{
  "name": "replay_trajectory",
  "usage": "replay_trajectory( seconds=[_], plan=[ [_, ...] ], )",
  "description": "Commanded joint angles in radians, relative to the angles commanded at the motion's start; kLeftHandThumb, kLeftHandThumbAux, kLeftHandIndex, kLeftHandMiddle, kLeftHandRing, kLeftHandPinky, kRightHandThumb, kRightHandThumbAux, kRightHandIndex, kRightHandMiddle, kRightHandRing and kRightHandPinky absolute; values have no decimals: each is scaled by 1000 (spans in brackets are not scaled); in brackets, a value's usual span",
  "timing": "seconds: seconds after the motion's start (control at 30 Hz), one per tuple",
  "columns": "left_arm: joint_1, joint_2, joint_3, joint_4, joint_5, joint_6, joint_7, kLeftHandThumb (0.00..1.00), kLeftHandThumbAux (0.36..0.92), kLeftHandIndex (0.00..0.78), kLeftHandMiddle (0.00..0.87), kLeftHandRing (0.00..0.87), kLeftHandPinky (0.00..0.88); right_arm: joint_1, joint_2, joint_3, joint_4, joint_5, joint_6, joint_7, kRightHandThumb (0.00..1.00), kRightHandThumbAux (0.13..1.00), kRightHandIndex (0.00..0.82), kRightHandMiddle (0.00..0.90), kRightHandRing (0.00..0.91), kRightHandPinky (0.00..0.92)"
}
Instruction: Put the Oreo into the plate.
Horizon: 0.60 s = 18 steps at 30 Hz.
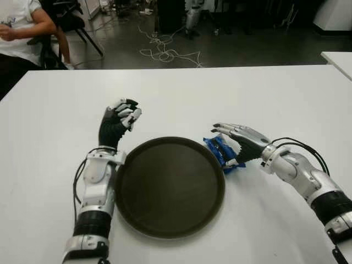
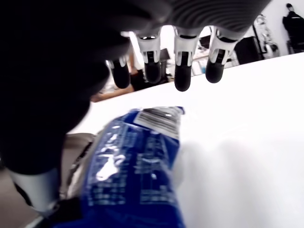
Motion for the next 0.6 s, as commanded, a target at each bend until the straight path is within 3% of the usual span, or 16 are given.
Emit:
replay_trajectory(
  seconds=[0.3, 0.6],
  plan=[
    [0, -2, -1, -4, 2, 8, 5, 859, 654, 429, 557, 781, 813, -21, 0, -3, 52, 28, -96, 16, 0, 712, 36, 33, 78, 147],
    [5, -2, -4, -14, -3, 14, -3, 859, 655, 428, 554, 779, 816, -24, -1, -7, 62, 25, -118, 7, 0, 755, 46, 46, 109, 211]
  ],
)
